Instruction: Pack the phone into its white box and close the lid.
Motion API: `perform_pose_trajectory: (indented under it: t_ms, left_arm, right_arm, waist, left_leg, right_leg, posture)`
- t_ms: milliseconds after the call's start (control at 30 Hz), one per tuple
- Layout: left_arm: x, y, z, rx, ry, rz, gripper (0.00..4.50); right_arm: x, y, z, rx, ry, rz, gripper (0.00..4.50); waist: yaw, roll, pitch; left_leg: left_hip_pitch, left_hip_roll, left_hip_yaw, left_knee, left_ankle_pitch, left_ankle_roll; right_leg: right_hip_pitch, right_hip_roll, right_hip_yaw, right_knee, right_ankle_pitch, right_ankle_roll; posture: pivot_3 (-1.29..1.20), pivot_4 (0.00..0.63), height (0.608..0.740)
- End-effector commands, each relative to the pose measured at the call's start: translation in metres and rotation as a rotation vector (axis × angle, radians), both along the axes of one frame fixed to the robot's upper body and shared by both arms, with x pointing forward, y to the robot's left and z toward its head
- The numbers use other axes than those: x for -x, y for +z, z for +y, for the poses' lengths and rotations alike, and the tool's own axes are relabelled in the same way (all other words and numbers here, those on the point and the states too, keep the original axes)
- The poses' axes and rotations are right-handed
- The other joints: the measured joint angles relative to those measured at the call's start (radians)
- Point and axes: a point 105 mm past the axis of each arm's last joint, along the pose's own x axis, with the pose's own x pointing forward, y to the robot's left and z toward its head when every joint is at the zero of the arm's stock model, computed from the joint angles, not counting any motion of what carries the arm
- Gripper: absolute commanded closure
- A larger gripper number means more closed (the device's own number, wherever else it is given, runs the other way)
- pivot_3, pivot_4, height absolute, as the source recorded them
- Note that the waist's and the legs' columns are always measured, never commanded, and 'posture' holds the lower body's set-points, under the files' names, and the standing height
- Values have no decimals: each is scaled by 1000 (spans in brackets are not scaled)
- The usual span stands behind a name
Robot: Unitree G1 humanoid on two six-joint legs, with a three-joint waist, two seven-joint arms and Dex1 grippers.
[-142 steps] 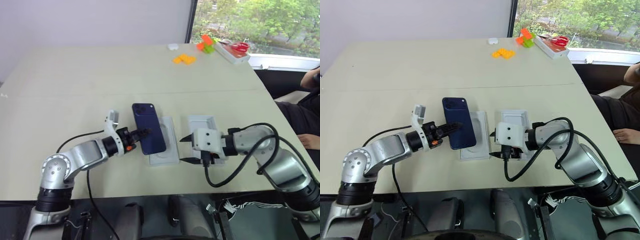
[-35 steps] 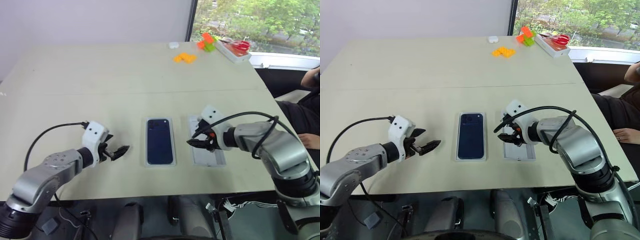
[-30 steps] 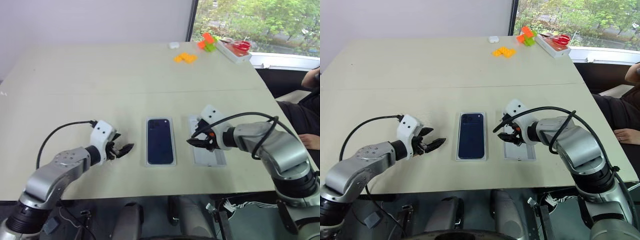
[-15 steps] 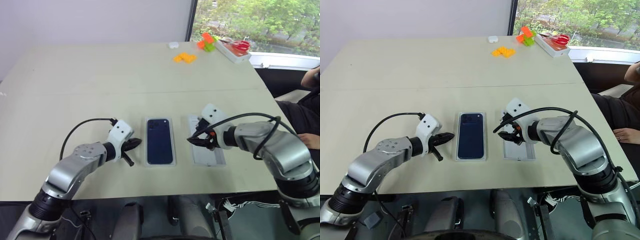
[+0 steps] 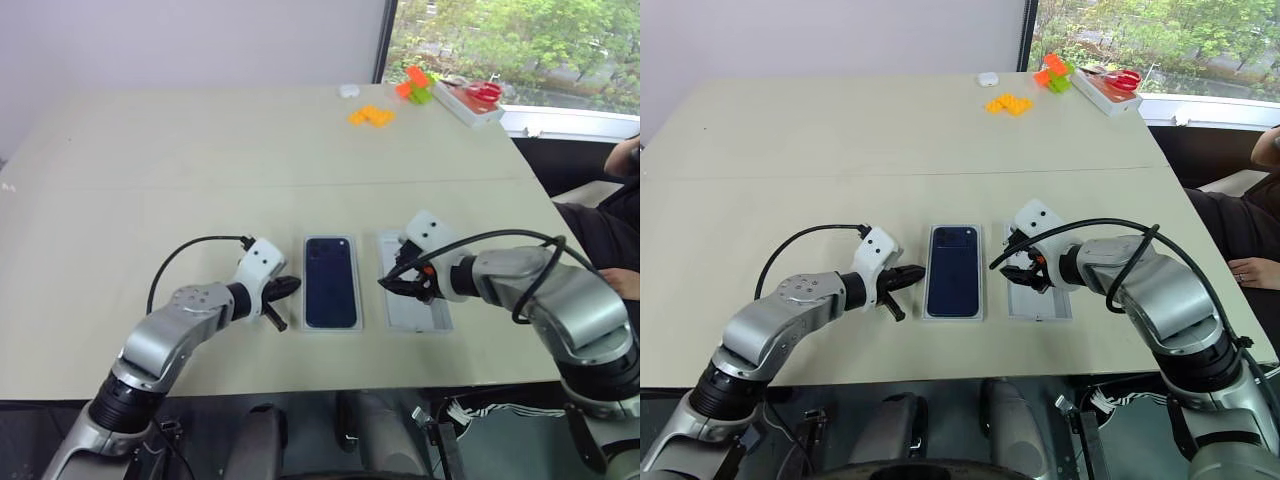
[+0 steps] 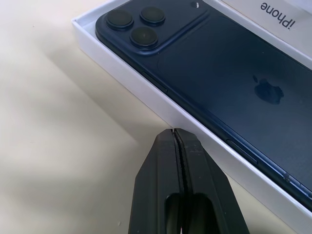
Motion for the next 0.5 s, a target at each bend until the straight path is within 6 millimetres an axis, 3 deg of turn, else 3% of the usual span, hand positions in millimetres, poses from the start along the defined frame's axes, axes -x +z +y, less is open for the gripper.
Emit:
perform_pose_trajectory:
  t_ms: [33, 400, 500]
  left_arm:
    - [2, 6, -12, 7, -44, -26, 4453]
    - [4, 3, -16, 14, -46, -20, 4453]
    - [4, 6, -9, 29, -27, -24, 4453]
  right_arm:
    - [-2, 11, 0, -11, -14, -31, 1429]
    - [-7, 10, 5, -52, -139, 39, 1429]
    - [-10, 6, 5, -75, -176, 52, 1429]
  waist:
    - [0, 0, 0]
    - [-1, 0, 0]
    - [-1, 0, 0]
  left_leg:
    - [0, 0, 0, 0, 0, 0]
    - [-1, 0, 0, 0, 0, 0]
    - [-1, 0, 0, 1, 0, 0]
  right_leg:
    - [0, 0, 0, 0, 0, 0]
    - [1, 0, 0, 1, 1, -2]
    - [1, 0, 0, 2, 1, -2]
  posture:
    - [0, 150, 727]
    - [0, 150, 727]
    - [0, 150, 727]
